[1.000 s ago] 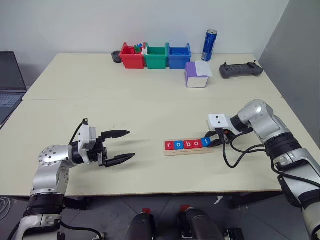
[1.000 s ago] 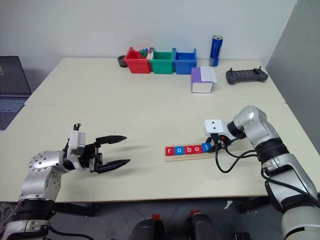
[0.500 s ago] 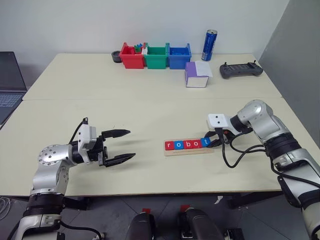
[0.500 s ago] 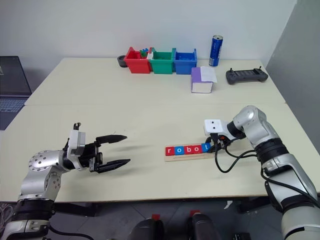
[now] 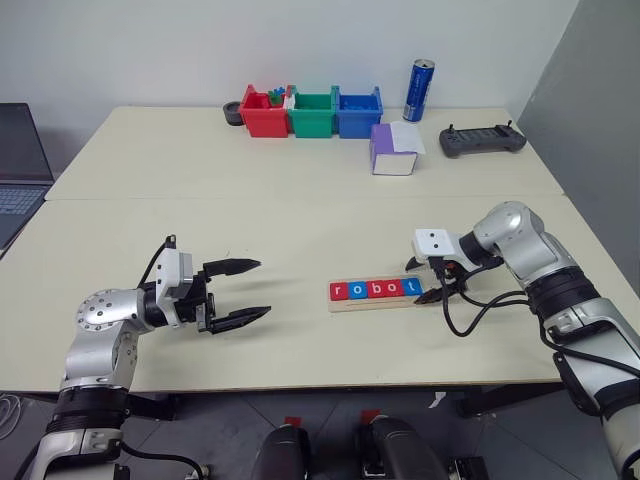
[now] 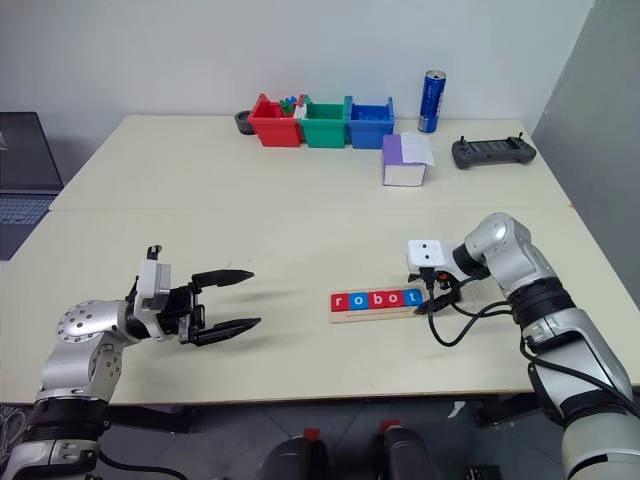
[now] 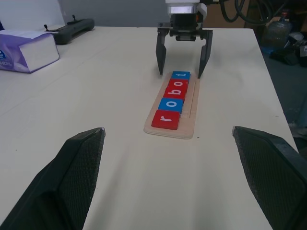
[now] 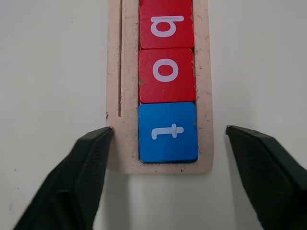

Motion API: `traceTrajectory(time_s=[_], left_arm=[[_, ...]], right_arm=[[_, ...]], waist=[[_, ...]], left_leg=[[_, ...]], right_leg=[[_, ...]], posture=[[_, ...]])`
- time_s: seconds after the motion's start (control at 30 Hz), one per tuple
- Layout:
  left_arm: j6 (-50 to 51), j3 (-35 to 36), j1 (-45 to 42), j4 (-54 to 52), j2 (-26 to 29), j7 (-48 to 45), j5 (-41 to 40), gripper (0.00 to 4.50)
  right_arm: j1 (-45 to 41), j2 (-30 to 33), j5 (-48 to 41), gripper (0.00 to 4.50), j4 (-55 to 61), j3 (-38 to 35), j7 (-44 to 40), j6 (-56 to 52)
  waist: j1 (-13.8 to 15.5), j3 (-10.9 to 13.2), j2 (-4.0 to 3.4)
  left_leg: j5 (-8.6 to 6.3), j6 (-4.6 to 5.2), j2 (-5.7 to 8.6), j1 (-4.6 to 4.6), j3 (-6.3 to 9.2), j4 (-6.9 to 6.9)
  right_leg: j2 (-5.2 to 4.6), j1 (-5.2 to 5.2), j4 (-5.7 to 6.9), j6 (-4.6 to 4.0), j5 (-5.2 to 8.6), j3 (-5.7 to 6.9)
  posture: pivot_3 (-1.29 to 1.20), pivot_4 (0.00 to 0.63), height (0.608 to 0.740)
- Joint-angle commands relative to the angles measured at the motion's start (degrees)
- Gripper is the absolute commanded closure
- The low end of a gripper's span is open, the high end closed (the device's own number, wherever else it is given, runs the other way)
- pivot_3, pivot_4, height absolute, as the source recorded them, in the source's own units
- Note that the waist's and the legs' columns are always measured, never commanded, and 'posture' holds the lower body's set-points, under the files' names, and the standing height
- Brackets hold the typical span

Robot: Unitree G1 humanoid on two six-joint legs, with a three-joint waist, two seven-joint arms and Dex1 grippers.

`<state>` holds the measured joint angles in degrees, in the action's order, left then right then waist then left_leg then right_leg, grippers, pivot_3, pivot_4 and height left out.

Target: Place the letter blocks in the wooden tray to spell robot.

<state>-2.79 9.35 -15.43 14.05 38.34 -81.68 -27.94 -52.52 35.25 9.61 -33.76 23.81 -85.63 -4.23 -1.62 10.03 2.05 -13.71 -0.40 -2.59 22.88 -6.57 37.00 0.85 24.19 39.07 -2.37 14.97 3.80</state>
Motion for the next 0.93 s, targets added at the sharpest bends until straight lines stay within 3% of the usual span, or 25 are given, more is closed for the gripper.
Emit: traceTrajectory(time_s=[0.03, 0.2, 0.33, 0.47, 0.63, 0.77, 0.93], left_arm=[[0.0, 1.1, -0.6, -1.1, 0.7, 0.2, -0.9, 0.00], [0.1, 1.6, -0.3, -1.7, 1.1, 0.2, -1.3, 0.00], [0.7, 2.9, 1.2, -2.7, 1.9, 1.6, -1.4, 0.00], [7.9, 1.4, 3.0, -5.9, 5.8, 6.8, 2.1, 0.00], [17.5, 6.5, 5.6, -15.7, 12.5, 6.9, -3.8, 0.00], [21.3, 8.4, 6.8, -17.9, 16.6, 7.1, -4.3, 0.00], [20.3, 7.8, 7.3, -17.9, 16.6, 5.5, -4.4, 0.00]], right_arm=[[-1.0, 1.6, -2.2, 0.06, 2.8, -2.4, -1.4, 0.1], [2.6, 7.1, -12.4, 0.06, 13.8, -11.5, -2.8, -12.7], [14.7, 15.2, -20.1, 0.06, 24.4, -22.9, 0.2, -23.7], [27.1, 20.4, -24.8, 0.06, 32.6, -31.7, 2.6, -28.9], [39.1, 27.1, -29.7, 0.06, 38.1, -42.3, 2.1, -32.2], [41.9, 29.7, -33.2, 0.06, 37.6, -45.4, -0.2, -31.5], [41.1, 29.5, -33.5, 0.06, 36.5, -41.8, 0.9, -29.5]], waist=[[0.0, 0.0, 0.00], [0.1, 0.0, -0.01], [1.1, 0.0, 0.05], [1.4, 0.0, 0.01], [1.1, 0.0, -0.03], [1.1, 0.0, -0.07], [1.1, 0.0, -0.09]], left_leg=[[0.00, 0.00, 0.00, 0.00, 0.00, 0.00], [0.00, 0.00, 0.00, 0.01, 0.01, 0.00], [-0.02, -0.01, 0.02, 0.01, 0.05, -0.01], [-0.05, -0.02, 0.03, 0.02, 0.04, -0.02], [-0.05, -0.02, 0.00, -0.03, 0.05, -0.06], [-0.05, -0.02, -0.02, -0.14, 0.05, -0.06], [-0.05, -0.02, -0.01, -0.09, 0.06, -0.06]], right_leg=[[0.00, 0.00, 0.00, 0.00, 0.00, 0.00], [0.00, 0.00, -0.01, 0.00, 0.00, 0.01], [-0.05, -0.05, -0.08, -0.01, 0.01, 0.05], [-0.07, -0.02, -0.09, -0.04, 0.04, 0.03], [-0.03, -0.01, -0.06, -0.03, 0.05, 0.04], [-0.01, -0.06, -0.06, -0.02, 0.05, 0.06], [-0.01, -0.06, -0.07, -0.03, 0.06, 0.05]], posture=[[0.00, 0.150, 0.740], [0.00, 0.150, 0.740], [0.00, 0.150, 0.740], [0.00, 0.150, 0.740], [0.00, 0.150, 0.740], [0.00, 0.150, 0.740], [0.00, 0.150, 0.740]])
